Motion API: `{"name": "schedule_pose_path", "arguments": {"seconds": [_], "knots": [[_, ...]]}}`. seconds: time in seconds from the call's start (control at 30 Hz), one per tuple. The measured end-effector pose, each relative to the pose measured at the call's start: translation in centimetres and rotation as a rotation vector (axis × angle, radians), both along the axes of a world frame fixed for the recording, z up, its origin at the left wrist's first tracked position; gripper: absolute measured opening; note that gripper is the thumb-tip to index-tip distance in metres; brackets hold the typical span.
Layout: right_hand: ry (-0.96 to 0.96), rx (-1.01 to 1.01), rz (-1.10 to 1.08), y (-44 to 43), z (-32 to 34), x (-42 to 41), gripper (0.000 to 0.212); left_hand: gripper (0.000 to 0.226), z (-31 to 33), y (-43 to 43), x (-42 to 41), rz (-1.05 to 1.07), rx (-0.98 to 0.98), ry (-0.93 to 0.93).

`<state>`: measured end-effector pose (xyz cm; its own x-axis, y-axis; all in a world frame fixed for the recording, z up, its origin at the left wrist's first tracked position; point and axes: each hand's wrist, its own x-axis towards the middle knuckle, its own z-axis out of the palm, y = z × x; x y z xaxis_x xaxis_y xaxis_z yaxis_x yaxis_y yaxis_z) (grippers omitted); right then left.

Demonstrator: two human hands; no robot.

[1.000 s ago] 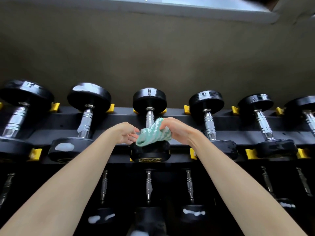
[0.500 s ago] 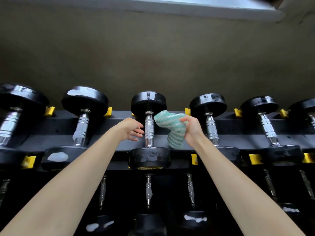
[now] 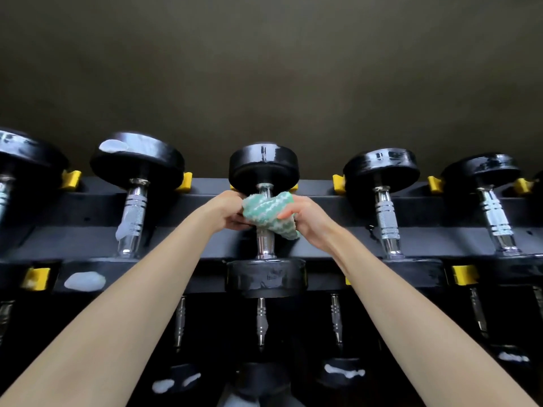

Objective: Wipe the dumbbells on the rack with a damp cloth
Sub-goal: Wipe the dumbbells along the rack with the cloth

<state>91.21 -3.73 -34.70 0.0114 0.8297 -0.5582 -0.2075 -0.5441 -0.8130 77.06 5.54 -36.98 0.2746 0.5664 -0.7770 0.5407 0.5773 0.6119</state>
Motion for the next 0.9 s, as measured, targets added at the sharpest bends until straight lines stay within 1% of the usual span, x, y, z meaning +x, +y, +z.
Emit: {"name": "schedule_pose_path", "arguments": {"seconds": [0.07, 0.13, 0.27, 0.33, 0.4, 0.47, 0.6, 0.67, 0.73, 0.83, 0.9], "knots": [[-0.129, -0.022, 0.179, 0.0, 0.2, 0.1, 0.023, 0.03, -0.2, 0.0, 0.1, -0.001, -0.002, -0.026], [-0.202, -0.04, 0.324, 0.0, 0.4, -0.2, 0.026, 0.029, -0.4, -0.1, 0.2, 0.017, -0.006, -0.04], [-0.223, -0.09, 0.496, -0.3, 0.6, -1.3, 0.006, 0.027, 0.1, -0.7, 0.3, 0.016, -0.037, 0.011], [-0.233, -0.108, 0.538, -0.5, 0.6, -1.4, 0.013, 0.023, 0.5, -0.9, 0.1, 0.015, -0.044, 0.047], [-0.215, -0.114, 0.544, -0.7, 0.7, -1.2, 0.013, 0.024, 0.8, -1.1, 0.0, 0.026, -0.043, 0.045], [-0.144, -0.11, 0.516, -1.0, 0.8, -0.6, 0.01, 0.026, 1.1, -1.3, -0.2, 0.048, -0.044, 0.02], [0.084, -0.163, 0.37, -2.0, 0.9, 0.8, 0.024, 0.034, 1.2, -1.9, -0.6, 0.021, -0.035, 0.043], [0.118, -0.205, 0.294, -2.2, 1.1, 1.5, 0.021, 0.034, 1.4, -2.2, -0.6, 0.009, -0.029, 0.048], [0.067, -0.249, 0.228, -2.3, 1.2, 2.0, 0.015, 0.03, 2.0, -2.6, -0.6, 0.007, -0.058, 0.022], [-0.113, -0.363, 0.065, -2.6, 1.7, 2.2, 0.007, 0.026, 2.5, -3.1, -0.8, -0.006, -0.159, 0.003], [-0.28, -0.421, -0.037, -2.6, 1.4, 2.6, 0.02, 0.021, 2.8, -3.5, -1.0, -0.038, -0.189, 0.022]]}}
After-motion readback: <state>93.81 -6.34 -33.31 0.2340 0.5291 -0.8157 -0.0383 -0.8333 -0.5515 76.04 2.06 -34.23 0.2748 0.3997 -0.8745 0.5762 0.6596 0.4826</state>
